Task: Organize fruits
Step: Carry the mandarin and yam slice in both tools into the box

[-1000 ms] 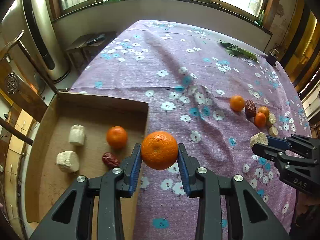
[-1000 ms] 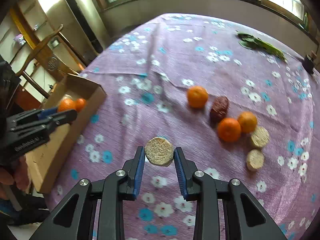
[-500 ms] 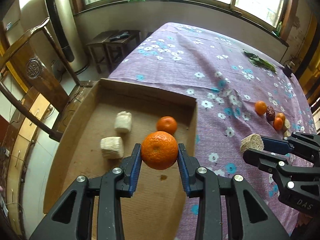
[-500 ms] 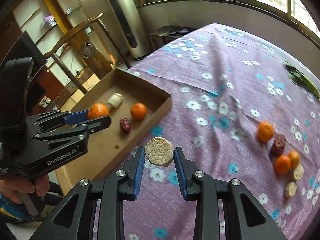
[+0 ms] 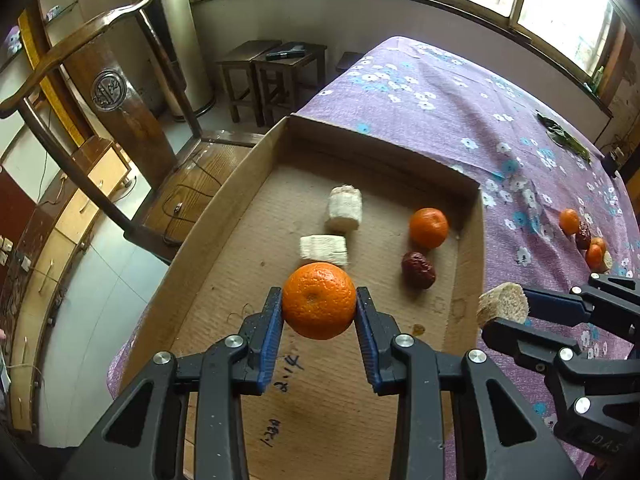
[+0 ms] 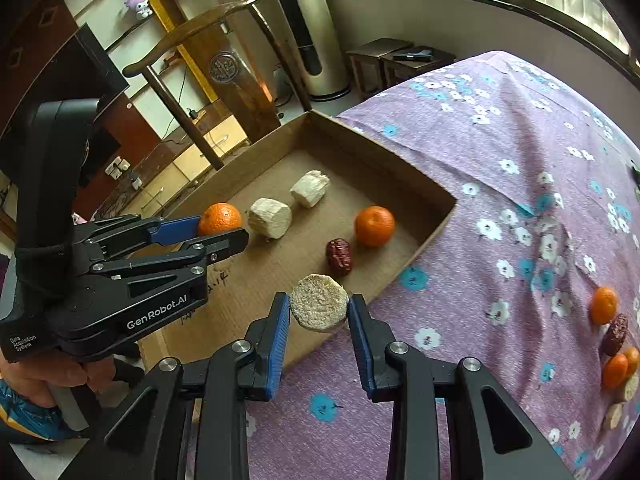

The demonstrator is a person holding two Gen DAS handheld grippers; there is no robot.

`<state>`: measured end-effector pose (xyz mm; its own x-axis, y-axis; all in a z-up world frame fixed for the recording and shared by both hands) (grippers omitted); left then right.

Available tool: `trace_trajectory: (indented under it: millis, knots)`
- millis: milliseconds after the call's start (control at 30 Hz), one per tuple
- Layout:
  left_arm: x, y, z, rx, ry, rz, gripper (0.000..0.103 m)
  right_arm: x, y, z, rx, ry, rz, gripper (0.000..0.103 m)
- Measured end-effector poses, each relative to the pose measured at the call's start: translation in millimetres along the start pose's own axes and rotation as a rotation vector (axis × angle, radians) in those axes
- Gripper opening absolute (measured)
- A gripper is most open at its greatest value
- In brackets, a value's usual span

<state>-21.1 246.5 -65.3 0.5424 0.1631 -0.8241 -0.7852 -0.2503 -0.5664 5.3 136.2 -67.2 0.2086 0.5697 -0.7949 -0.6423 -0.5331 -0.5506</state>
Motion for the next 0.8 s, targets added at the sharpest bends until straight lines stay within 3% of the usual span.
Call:
trace_trajectory:
  millis: [233,533,800]
  knots:
    - [11.9,8.1,15.1,-0.025,-0.001,0.034,0.034,25.9,2.0,14.3,-0.013,-0.033,0.049,0.033]
    - [28.4,16.5,21.2,-0.03,-0.027,0.065,0.034,63.2,5.9,10.0,-0.007,0.002,0.099,0.033]
    - [35.7,15.6,21.7,-0.026,-0.052,0.064,0.034,66.6,-2.3,9.6,-0.018,0.044,0.06,0.035]
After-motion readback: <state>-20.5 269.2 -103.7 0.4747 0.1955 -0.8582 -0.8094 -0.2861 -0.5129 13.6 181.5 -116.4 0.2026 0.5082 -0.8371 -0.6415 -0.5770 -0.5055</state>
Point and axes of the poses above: each gripper's, at about its wrist camera, not at the fingertips, and x roughly the way its jaws point, z to its left, y to its underside, the point moved 5 cm from there along x, roughly the way its jaws point, and after that the axes turned 6 degrees about -z, right-handed, at the moved point
